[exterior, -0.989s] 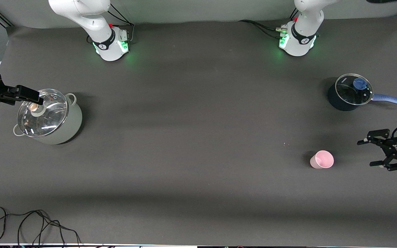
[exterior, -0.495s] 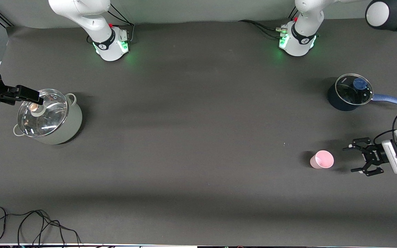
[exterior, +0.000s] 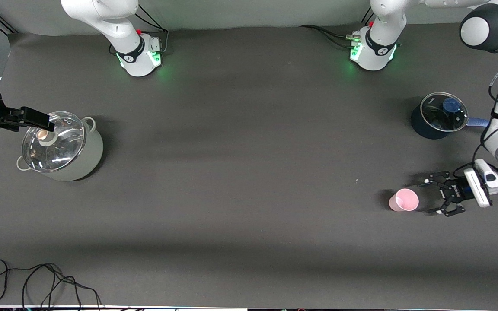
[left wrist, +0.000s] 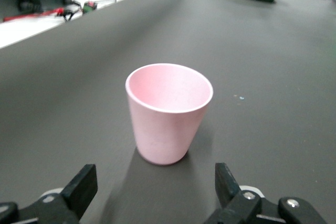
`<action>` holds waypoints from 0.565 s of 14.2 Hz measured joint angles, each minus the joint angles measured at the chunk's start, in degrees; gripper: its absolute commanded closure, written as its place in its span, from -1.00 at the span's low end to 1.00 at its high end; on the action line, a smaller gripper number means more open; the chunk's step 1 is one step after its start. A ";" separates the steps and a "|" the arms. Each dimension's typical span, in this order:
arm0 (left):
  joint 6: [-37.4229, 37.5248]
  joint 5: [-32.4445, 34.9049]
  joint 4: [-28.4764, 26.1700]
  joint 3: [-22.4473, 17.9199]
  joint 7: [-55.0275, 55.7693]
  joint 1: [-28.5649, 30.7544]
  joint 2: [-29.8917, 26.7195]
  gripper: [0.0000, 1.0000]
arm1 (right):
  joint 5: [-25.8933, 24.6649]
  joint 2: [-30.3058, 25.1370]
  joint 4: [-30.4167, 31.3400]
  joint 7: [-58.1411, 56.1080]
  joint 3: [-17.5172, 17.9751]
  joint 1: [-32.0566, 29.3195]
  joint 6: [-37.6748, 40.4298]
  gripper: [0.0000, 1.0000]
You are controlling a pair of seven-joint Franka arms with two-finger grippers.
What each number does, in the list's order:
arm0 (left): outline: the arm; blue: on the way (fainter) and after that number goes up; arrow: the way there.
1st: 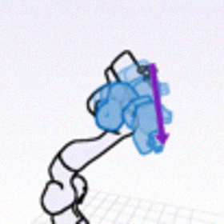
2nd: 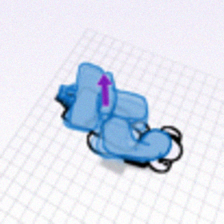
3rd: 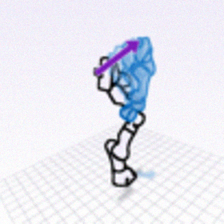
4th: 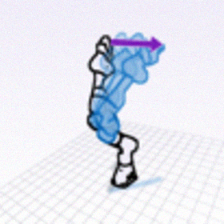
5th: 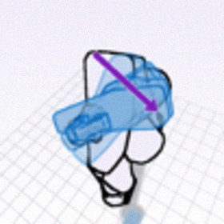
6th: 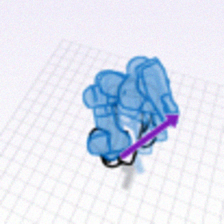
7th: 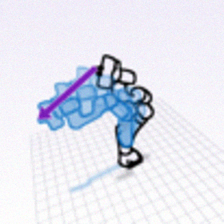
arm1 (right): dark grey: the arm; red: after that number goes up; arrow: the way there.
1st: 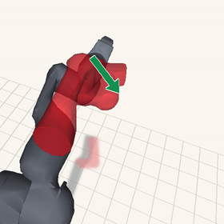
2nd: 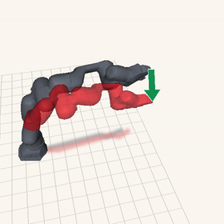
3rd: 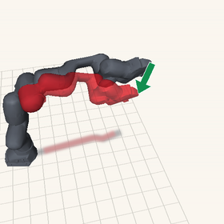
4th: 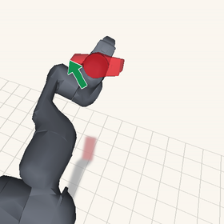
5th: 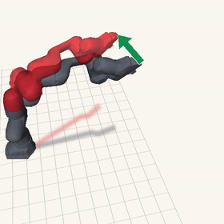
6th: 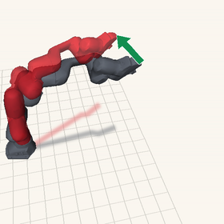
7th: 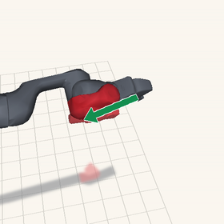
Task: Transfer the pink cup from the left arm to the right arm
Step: 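Move the left gripper down beside the pink cup, then close the left gripper on the pink cup's rim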
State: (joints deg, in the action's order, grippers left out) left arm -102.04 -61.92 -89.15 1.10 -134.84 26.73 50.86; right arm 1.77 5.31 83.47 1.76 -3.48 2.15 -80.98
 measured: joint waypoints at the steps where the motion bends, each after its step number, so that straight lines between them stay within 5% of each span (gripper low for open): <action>1: 0.32 -1.37 -0.70 0.02 -2.05 0.04 0.45 -0.99 | 0.00 0.00 0.00 0.00 0.00 0.00 0.00 -1.00; 8: 0.40 -6.93 -2.46 1.61 -6.45 0.27 2.50 -1.00 | 0.00 0.00 0.00 0.00 0.00 0.00 0.01 -1.00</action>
State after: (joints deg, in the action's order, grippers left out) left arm -101.64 -68.85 -91.61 2.71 -141.29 27.01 53.36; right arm 1.77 5.32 83.47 1.76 -3.48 2.15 -80.97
